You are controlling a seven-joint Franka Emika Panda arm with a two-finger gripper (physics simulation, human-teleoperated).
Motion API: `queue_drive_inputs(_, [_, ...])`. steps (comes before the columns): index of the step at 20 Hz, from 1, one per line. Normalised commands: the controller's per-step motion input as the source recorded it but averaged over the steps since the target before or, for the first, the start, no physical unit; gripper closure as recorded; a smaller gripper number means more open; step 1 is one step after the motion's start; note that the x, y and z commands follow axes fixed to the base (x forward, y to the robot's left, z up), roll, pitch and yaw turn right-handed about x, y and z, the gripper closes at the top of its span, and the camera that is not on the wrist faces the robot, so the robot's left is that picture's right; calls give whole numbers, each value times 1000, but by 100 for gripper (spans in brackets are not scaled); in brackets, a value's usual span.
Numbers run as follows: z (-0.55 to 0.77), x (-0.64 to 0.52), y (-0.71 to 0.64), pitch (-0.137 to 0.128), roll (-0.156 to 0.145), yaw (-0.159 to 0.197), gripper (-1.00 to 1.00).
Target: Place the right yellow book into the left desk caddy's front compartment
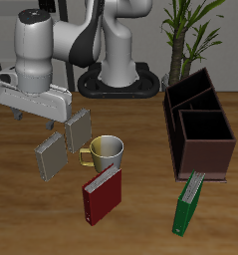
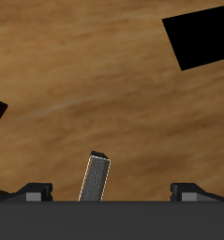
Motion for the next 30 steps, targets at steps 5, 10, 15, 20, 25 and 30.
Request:
queue_drive_inputs(5, [-180,-8,35,-8,-8,-63,-100])
queue_drive_inputs(10, [-256,-49,106,-15,-3,-39,-100])
queue_drive_inputs(15, [-125,-39,2,-11,-27,-32,-100])
queue_drive_inputs(20, [-124,-22,12,-8,-3,-28,-100])
queue_drive_inputs(25, [-179,37,22,9,-4,-44,-100])
queue_drive_inputs(30, [-191,40,-13,18,-12,-34,-100])
